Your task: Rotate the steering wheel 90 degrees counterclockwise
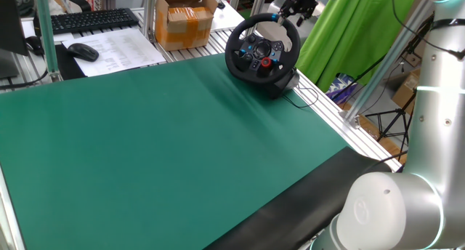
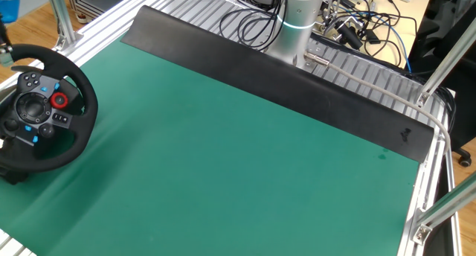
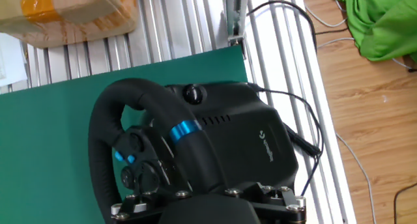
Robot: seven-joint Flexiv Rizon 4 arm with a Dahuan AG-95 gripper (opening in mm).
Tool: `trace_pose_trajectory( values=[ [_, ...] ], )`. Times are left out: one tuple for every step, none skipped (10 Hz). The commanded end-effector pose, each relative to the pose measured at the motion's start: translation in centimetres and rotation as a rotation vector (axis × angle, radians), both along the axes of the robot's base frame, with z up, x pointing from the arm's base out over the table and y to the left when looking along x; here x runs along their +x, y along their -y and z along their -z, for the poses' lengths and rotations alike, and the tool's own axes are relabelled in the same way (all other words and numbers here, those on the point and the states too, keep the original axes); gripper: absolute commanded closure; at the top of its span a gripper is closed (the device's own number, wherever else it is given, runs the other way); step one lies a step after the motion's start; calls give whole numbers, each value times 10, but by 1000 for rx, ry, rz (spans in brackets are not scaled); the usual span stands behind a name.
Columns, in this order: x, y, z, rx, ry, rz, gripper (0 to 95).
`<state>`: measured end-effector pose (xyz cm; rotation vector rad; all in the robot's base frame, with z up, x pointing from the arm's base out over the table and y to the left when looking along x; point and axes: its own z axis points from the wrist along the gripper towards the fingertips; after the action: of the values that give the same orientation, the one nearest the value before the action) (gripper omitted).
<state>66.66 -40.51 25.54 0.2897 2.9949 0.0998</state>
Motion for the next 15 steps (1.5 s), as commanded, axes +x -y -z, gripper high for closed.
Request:
trace_pose_trajectory(
  values=[
    [-18,-8,1,2,-1,32,190],
    [-26,-12,2,3,-1,41,190],
    [-32,-15,3,4,1,50,380],
    [-39,-17,6,6,2,59,380],
    [-43,-18,9,8,6,60,380],
    [-47,-17,13,8,17,59,380],
    [-48,-13,17,8,27,51,380],
    [-48,-8,20,10,33,39,570],
    [-48,-4,22,15,38,34,570],
    [-48,-1,24,19,44,32,570],
    [-48,-1,25,19,49,32,570],
    [-48,-1,25,20,50,33,760],
    [-48,-1,25,21,51,32,950],
    [-48,-1,25,21,51,31,950],
    [-48,-1,24,19,51,28,950]
  ],
)
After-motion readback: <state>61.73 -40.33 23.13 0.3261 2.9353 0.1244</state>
